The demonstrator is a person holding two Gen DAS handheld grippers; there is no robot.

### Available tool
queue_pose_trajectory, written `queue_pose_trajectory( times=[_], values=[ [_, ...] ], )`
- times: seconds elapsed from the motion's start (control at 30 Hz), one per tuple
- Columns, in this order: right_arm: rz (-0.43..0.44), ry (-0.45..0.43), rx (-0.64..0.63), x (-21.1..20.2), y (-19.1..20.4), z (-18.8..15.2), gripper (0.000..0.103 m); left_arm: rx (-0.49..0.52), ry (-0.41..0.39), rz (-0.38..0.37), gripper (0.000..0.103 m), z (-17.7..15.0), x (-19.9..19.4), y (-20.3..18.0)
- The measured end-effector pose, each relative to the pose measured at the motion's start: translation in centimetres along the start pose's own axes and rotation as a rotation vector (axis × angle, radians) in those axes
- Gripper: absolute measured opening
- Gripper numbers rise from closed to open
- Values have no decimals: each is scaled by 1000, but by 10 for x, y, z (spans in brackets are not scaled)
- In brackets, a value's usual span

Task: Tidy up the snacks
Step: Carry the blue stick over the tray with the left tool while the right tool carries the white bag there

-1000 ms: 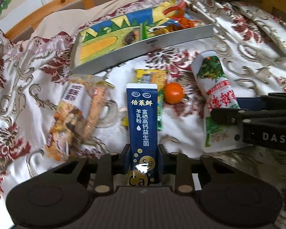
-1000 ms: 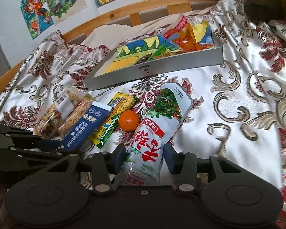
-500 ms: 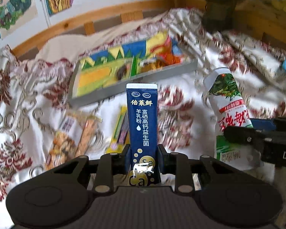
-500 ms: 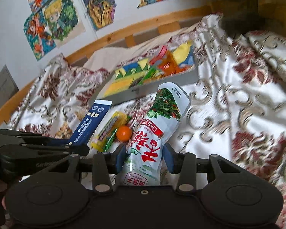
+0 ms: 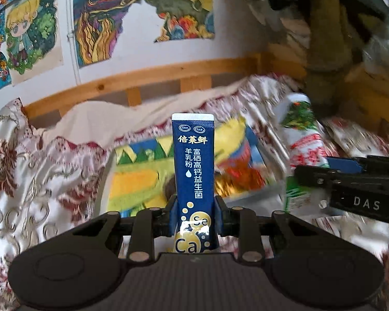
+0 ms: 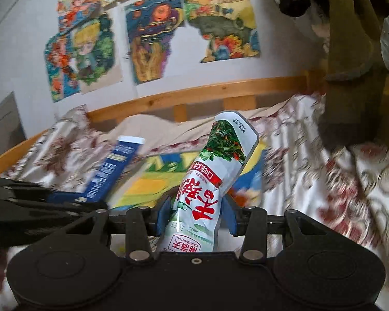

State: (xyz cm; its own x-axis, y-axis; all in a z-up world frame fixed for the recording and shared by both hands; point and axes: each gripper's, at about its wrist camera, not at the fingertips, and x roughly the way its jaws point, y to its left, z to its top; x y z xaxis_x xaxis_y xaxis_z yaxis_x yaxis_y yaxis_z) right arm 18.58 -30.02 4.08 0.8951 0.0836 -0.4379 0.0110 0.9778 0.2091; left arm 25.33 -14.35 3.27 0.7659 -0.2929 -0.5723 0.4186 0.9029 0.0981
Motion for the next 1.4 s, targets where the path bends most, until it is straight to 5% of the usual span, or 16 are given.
queue_pose_trajectory(
  times=[0.23, 0.6, 1.4],
  values=[
    [-118, -20, -16, 57, -54, 19, 46, -99, -20, 24, 30, 29, 62, 4],
    [-85, 3, -212, 130, -50, 8, 46, -126, 41, 38, 30, 28, 147, 2],
    [12, 8, -106, 160, -52, 11, 51, -164, 125, 48, 31, 27, 183, 7]
  ],
)
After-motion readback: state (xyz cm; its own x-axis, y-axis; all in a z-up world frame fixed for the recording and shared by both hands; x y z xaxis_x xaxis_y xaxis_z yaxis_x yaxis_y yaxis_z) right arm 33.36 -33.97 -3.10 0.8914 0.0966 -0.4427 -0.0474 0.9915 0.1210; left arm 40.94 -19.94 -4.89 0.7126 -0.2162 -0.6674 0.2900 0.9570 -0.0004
